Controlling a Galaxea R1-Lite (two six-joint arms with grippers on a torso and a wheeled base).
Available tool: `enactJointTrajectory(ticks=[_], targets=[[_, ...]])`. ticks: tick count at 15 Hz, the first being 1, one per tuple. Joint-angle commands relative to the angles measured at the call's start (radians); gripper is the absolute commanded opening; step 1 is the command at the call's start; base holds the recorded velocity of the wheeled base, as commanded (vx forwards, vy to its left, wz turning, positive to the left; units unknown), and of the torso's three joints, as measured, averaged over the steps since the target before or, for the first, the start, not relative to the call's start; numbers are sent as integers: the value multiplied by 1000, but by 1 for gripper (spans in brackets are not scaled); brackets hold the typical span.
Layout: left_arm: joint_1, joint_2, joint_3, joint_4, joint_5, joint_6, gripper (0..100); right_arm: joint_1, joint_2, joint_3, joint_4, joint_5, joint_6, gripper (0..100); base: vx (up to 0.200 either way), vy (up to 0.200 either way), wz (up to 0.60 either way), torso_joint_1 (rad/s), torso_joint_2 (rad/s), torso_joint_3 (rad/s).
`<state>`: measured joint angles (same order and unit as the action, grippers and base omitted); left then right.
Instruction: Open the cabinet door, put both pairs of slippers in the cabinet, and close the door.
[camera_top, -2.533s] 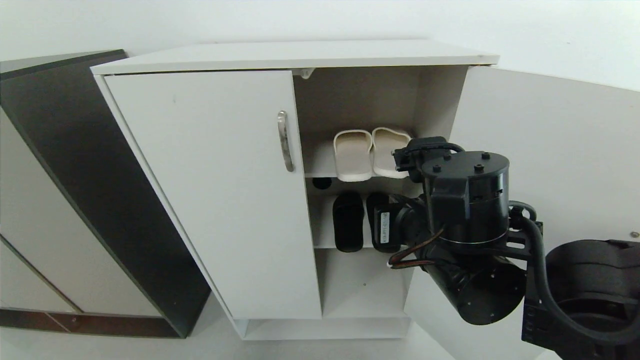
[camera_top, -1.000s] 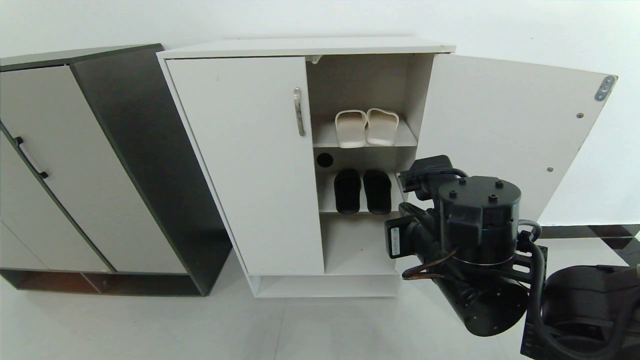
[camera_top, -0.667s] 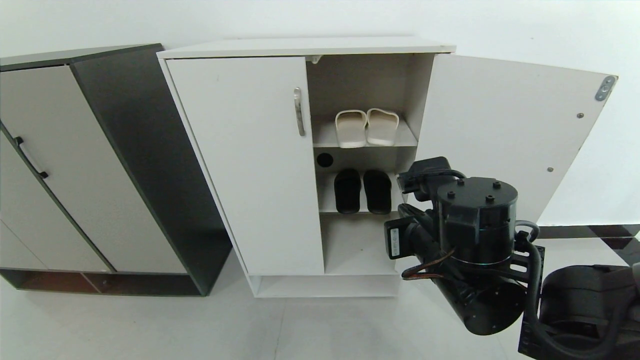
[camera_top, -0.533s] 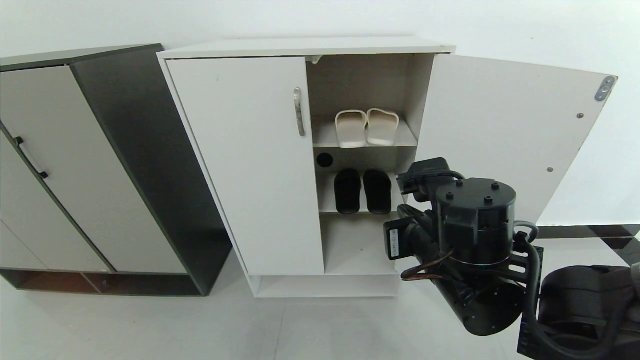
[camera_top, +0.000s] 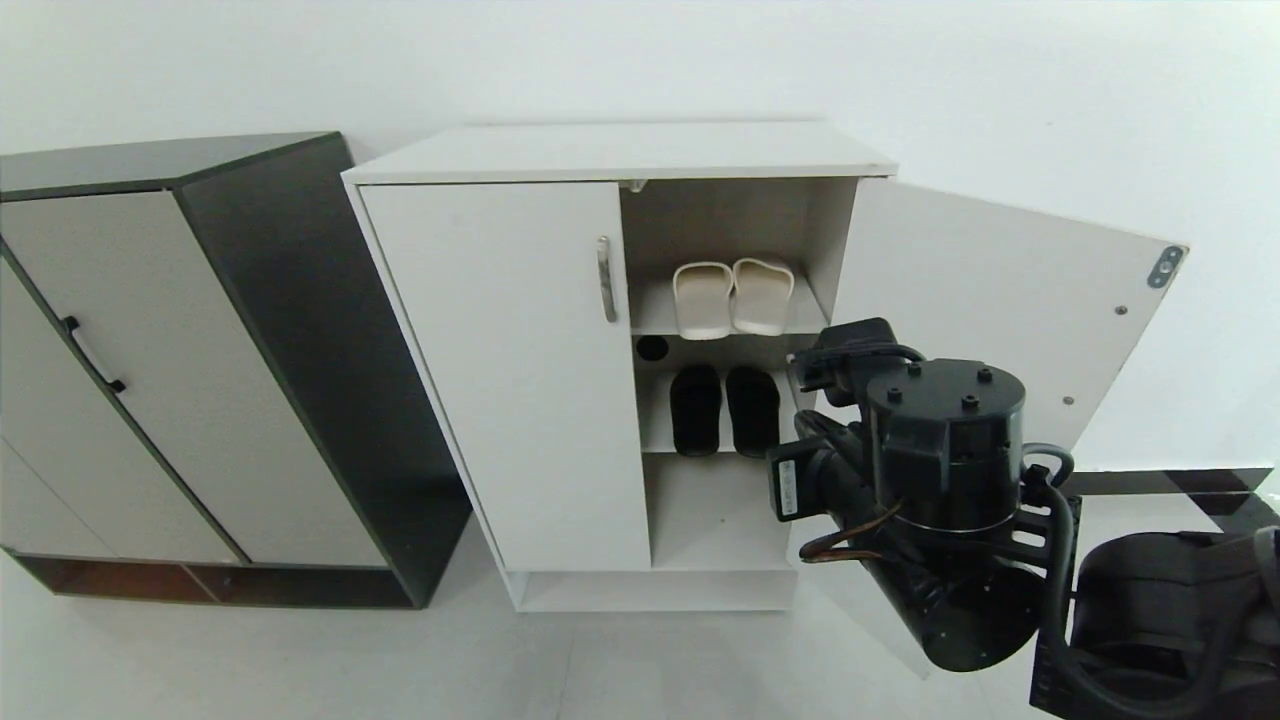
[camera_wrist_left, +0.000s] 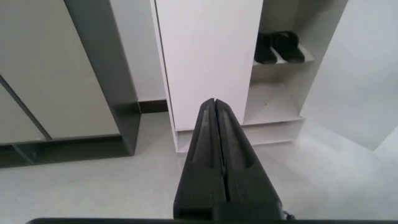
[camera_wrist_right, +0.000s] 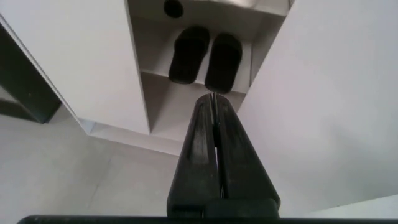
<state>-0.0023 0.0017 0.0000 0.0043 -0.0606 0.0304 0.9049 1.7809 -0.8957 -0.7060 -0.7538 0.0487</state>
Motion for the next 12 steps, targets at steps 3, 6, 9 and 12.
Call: enactJointTrajectory(ticks=[3,6,9,12], targets=[[1,0,0,0,1,0,0,0,2,3,0,-1,0,0,0,0,0,119,-460,-347],[1,0,0,0,1,0,0,0,2,3,0,-1,0,0,0,0,0,142,-468,-334],[1,0,0,0,-1,0,0,0,2,3,0,-1,0,0,0,0,0,162,-479,-315],[1,0,0,0,-1,0,0,0,2,3,0,-1,-1,0,0,0,0,186,-492,-315]])
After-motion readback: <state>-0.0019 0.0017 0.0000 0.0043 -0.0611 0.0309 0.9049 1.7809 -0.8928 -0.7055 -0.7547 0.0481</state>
